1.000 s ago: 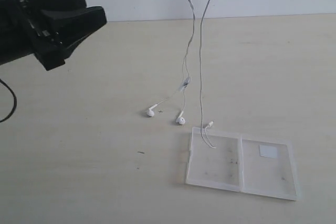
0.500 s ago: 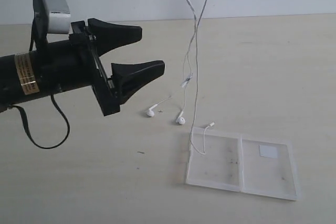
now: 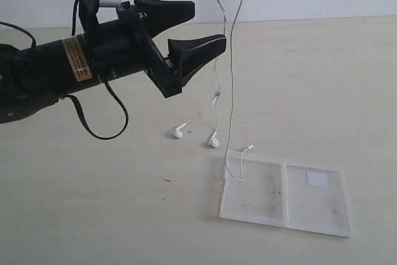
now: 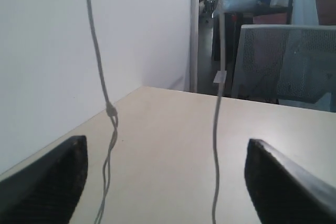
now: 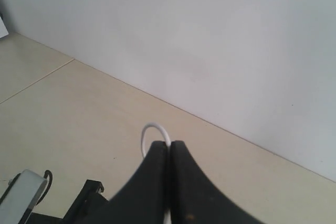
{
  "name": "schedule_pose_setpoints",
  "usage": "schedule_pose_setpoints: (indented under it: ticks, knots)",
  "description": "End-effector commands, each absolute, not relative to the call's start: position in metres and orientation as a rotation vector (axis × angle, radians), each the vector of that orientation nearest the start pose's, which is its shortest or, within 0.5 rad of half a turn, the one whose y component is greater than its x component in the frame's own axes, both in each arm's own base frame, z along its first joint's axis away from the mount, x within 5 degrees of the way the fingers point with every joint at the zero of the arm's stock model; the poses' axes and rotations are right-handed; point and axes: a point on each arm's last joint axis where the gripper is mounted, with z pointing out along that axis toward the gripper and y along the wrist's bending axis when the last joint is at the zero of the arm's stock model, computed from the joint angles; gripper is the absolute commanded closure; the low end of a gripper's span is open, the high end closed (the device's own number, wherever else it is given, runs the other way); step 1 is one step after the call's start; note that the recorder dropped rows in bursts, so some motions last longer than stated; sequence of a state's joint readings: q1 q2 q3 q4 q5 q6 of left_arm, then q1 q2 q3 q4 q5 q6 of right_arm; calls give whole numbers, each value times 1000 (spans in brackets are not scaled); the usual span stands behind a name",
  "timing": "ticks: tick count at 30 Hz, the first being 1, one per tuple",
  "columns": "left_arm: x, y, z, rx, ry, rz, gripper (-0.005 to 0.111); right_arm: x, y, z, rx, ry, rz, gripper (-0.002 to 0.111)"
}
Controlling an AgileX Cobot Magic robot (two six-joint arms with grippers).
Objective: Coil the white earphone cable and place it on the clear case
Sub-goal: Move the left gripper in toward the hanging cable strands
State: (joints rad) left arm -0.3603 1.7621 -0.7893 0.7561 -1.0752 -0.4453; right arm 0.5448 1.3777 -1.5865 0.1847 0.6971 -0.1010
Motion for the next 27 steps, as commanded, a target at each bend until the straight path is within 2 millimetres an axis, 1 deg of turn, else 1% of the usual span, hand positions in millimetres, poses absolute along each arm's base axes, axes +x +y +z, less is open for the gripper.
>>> schedule_pose_setpoints:
  ticks: [1,4,5,7,11,12,18,26,27]
  knots:
    - [306,-178,211,714,1418,-853,28,254,164,467,-564,1900,488,108]
    - [313,-186,202,678,1440,-861,28,254,164,467,-562,1896,488,108]
    - [318,-189,198,671,1444,-863,28,254,164,467,-562,1896,488,108]
    - [325,-196,196,680,1429,-869,28,254,164,467,-563,1898,488,108]
    - [335,-200,195,678,1419,-864,28,254,164,467,-564,1901,488,108]
    - [339,-202,192,678,1424,-865,28,254,164,467,-564,1901,488,108]
    - [344,-204,178,678,1453,-870,28,254,164,467,-565,1903,487,108]
    - [351,-207,189,692,1401,-850,29,254,164,467,-565,1903,487,108]
    - [352,-208,191,694,1389,-848,32,254,164,467,-565,1903,487,108]
